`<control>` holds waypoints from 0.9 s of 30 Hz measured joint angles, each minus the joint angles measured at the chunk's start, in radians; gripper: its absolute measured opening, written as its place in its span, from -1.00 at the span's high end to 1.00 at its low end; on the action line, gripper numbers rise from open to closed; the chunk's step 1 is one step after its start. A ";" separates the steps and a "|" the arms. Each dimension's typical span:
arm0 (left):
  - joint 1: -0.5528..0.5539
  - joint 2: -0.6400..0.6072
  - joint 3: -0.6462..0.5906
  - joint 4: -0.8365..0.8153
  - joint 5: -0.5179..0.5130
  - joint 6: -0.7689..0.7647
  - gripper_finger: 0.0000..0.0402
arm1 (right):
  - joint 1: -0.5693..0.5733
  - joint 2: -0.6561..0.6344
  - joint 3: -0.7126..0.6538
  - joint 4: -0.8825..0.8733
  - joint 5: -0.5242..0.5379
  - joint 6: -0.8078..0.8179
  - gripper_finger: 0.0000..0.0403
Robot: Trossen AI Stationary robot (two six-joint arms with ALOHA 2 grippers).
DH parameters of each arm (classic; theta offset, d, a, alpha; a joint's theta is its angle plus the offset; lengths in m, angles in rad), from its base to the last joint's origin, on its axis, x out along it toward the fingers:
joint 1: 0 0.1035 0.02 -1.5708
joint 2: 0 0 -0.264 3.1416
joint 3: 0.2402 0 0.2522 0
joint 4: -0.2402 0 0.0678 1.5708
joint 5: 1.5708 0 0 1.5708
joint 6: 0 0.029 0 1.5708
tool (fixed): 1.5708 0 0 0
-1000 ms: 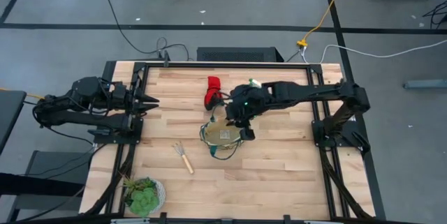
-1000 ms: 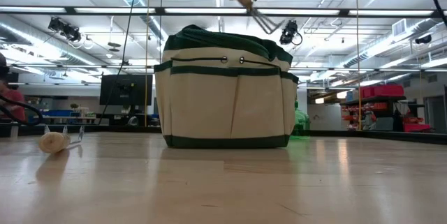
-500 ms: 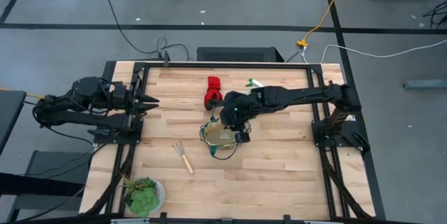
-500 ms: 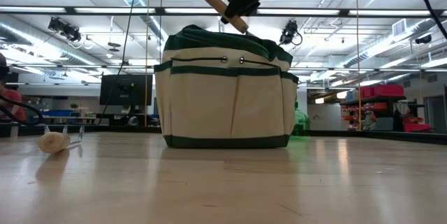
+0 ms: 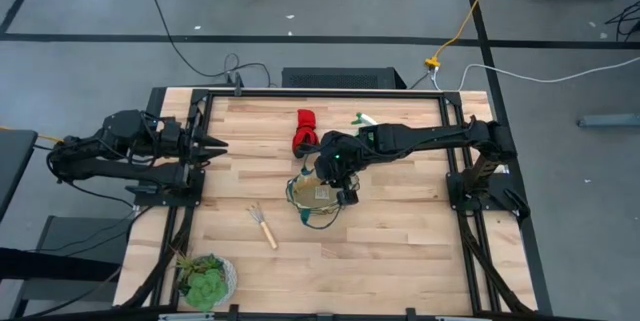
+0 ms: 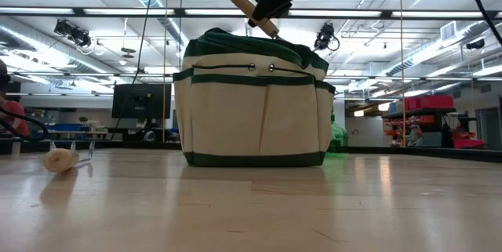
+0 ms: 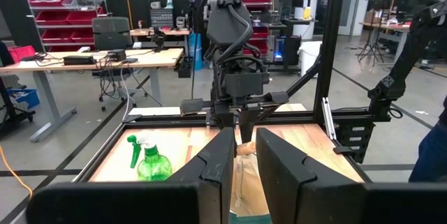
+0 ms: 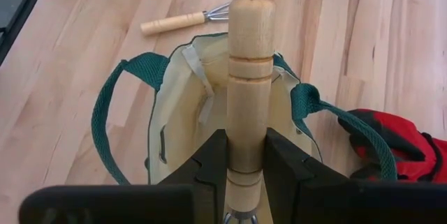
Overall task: Pick & Place Garden tools in Gardening bag
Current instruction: Put the light brown trowel into the light brown and green gardening bag
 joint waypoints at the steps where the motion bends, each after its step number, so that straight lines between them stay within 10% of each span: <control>1: 0.000 0.000 0.000 0.000 0.000 0.000 0.64 | 0.000 0.000 0.000 0.000 0.000 0.000 0.65; 27: 0.000 0.000 0.000 0.000 0.000 0.000 0.64 | 0.000 0.000 -0.026 0.024 0.000 -0.004 0.65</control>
